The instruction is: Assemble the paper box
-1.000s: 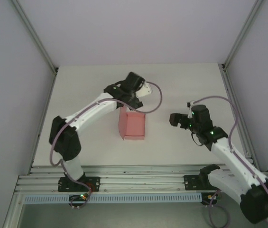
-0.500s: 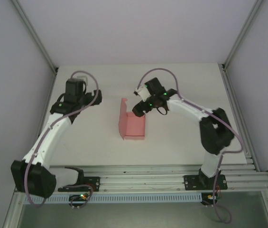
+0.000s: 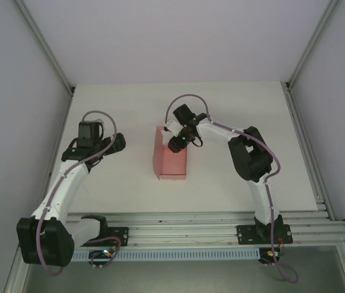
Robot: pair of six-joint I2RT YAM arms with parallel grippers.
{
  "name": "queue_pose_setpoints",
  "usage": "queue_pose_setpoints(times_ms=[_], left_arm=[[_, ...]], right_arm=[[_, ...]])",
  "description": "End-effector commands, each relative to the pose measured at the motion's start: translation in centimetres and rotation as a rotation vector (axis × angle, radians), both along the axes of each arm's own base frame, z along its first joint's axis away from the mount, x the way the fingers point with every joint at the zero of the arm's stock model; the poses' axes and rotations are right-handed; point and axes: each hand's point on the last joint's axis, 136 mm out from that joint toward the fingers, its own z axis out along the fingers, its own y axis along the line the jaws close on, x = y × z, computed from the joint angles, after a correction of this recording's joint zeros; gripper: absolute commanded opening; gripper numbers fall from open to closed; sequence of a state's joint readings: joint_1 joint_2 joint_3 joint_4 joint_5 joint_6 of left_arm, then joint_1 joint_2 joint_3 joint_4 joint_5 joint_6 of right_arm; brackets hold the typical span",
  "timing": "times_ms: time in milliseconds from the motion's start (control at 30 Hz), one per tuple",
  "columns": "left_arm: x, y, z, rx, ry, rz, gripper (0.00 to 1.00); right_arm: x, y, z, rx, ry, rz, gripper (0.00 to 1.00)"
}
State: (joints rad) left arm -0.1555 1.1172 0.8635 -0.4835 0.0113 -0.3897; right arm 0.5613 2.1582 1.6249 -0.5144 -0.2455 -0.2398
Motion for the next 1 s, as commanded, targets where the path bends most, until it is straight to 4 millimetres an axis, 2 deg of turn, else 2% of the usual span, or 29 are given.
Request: queue_pose_setpoints(times_ms=[0,100,200,300,367,433,567,667,733,800,833,933,967], left_arm=[[-0.2,-0.2,-0.2,-0.026,0.011,-0.005,1.00],[-0.1,-0.2,-0.4,-0.031,0.017,0.002,1.00],[0.1,-0.3,-0.2,-0.038,0.010,0.004,1.00],[0.4,-0.4,0.1,-0.047,-0.001,0.008,1.00],[0.7,-0.7,0.2,-0.062,-0.011,0.005,1.00],[1.0,-1.1,0.3,-0.084,-0.021,-0.009,1.00],[1.4,-1.9,0.4,-0.104,-0.018,-0.039,1.00],[1.7,-2.4,0.3,-0.117,-0.012,-0.060,1.00],[1.9,-3.3,0.3,-0.130,-0.014,-0.106,1.00],[2.0,-4.4,0.4,-0.136,-0.024,-0.166,1.00],[2.1,-5.3,0.6,-0.135,-0.038,-0.216,1.00],[1.9,-8.1,1.5,-0.117,-0.083,-0.383,1.00],[1.8,-9.1,1.8,-0.110,-0.098,-0.445,1.00]], right_arm=[[-0.2,0.3,0.6,0.033,-0.008,-0.030,0.34],[0.2,-0.8,1.0,0.034,-0.050,-0.140,0.28],[0.7,-3.3,1.3,0.011,-0.078,-0.365,0.22],[-0.1,-6.9,1.3,-0.047,-0.090,-0.620,0.13],[-1.2,-9.8,1.0,-0.080,-0.107,-0.832,0.09],[-2.8,-11.7,0.7,-0.073,-0.105,-0.994,0.06],[-5.1,-12.1,0.7,-0.071,-0.121,-1.081,0.11],[-5.8,-12.0,0.8,-0.077,-0.109,-1.105,0.11],[-5.9,-11.9,0.7,-0.060,-0.103,-1.118,0.16],[-5.7,-11.7,1.3,-0.038,-0.111,-1.125,0.30],[-5.5,-11.7,1.8,-0.026,-0.121,-1.116,0.42],[-5.1,-11.6,4.2,0.000,-0.173,-1.068,0.59],[-5.1,-11.5,5.1,0.014,-0.188,-1.048,0.61]])
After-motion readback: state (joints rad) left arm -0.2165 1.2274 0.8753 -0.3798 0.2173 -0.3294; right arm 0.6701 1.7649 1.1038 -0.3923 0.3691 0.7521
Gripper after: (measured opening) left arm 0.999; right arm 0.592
